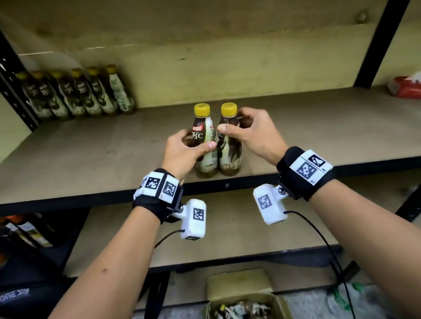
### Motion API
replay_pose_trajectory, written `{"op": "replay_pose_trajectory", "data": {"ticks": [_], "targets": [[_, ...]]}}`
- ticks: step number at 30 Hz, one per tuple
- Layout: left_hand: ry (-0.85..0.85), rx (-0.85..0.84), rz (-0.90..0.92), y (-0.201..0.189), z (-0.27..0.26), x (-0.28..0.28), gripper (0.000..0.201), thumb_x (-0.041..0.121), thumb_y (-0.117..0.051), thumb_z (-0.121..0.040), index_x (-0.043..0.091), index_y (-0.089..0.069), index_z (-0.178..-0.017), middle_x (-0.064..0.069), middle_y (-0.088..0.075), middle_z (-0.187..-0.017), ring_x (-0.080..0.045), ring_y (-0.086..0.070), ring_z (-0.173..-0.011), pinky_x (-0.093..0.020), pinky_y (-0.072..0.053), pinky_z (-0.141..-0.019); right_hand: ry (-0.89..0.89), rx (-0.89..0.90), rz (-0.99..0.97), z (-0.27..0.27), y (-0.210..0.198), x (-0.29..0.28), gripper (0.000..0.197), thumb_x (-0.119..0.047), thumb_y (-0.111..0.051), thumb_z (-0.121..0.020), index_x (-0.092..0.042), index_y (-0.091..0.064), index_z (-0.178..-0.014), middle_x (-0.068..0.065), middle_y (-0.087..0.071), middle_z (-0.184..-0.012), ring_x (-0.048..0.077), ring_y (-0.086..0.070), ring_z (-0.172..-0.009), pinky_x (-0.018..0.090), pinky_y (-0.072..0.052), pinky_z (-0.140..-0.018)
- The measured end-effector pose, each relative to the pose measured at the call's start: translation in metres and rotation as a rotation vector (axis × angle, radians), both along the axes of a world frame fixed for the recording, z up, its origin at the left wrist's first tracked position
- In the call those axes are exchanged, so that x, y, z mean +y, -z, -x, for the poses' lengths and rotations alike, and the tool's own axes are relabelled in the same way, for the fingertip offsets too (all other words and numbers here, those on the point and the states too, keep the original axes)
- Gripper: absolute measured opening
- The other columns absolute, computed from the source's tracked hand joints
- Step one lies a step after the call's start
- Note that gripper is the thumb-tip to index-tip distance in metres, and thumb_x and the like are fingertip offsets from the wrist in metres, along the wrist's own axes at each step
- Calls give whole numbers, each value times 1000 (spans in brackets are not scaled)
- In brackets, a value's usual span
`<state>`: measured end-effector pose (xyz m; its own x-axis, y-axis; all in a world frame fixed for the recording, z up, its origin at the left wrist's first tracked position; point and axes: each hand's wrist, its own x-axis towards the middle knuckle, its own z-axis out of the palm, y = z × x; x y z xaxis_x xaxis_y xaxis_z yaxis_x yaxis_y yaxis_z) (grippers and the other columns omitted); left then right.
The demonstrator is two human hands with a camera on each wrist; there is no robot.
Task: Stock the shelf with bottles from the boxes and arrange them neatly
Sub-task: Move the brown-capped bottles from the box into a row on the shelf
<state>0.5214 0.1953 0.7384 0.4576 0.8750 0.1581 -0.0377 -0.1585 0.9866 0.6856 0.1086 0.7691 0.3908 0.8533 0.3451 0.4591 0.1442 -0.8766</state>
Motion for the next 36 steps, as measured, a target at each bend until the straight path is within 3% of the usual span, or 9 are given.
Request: {"op": "replay_pose_trajectory", "data": {"ticks": [3,7,10,13,15,18,23,29,36], "targets": [[27,109,-60,-8,6,5,73,36,-90,-53,14,-60,-116,-6,-71,-110,-21,-67,-104,-46,-54,-92,-55,-196,177,-10,-6,-2,44,-44,-85,-67,-23,-68,-102,-7,-73,-97,13,-68,-93,38,-55,-88],[33,135,-145,-25,7,3,49,25,-85,-70,7,-66,-111,-7,-71,-106,-19,-67,-100,-47,-52,-94,-145,-300,293,-17,-7,0,49,-28,-87,-69,-19,-66,-112,-4,-74,-101,9,-68,-95,35,-54,-92],[-56,191,-211,-33,5,4,40,38,-85,-63,13,-74,-91,-6,-74,-91,-22,-70,-91,-48,-54,-89,-173,-301,283,-21,-5,3,45,-26,-86,-70,-16,-68,-110,-1,-74,-102,10,-68,-95,29,-54,-89],[-102,259,-220,-34,2,11,31,29,-84,-67,19,-73,-94,-2,-75,-93,-18,-70,-94,-45,-54,-91,-198,-317,278,-22,-4,11,44,-26,-85,-71,-15,-67,-109,0,-74,-102,12,-68,-94,26,-53,-85],[-143,311,-234,-36,3,19,43,33,-85,-63,19,-70,-100,-1,-75,-97,-15,-70,-95,-43,-53,-93,-215,-308,286,-18,-5,21,43,-25,-85,-72,-14,-67,-110,0,-73,-102,11,-68,-93,22,-51,-82],[-234,430,-269,-39,12,41,60,46,-83,-55,16,-65,-104,0,-74,-96,-15,-69,-93,-41,-54,-90,-219,-314,307,-5,-6,48,42,-24,-84,-73,-15,-66,-110,1,-72,-106,13,-67,-95,26,-51,-88],[-333,568,-316,-53,33,95,49,36,-87,-65,14,-69,-105,2,-72,-96,-14,-66,-91,-26,-51,-86,-147,-317,355,23,-8,116,45,-29,-84,-73,-15,-67,-112,4,-72,-111,20,-67,-103,35,-52,-95],[-397,716,-356,-54,48,177,43,45,-82,-66,15,-71,-94,-7,-72,-95,-26,-67,-92,-36,-55,-83,-80,-346,372,57,-7,197,41,-28,-81,-77,-15,-68,-114,4,-72,-111,21,-67,-104,35,-52,-93],[-369,785,-419,-58,39,262,39,44,-75,-76,16,-65,-101,-8,-69,-102,-30,-64,-98,-31,-48,-77,71,-386,441,69,-1,263,49,-37,-78,-79,-12,-54,-114,6,-66,-113,27,-62,-103,36,-51,-85]]}}
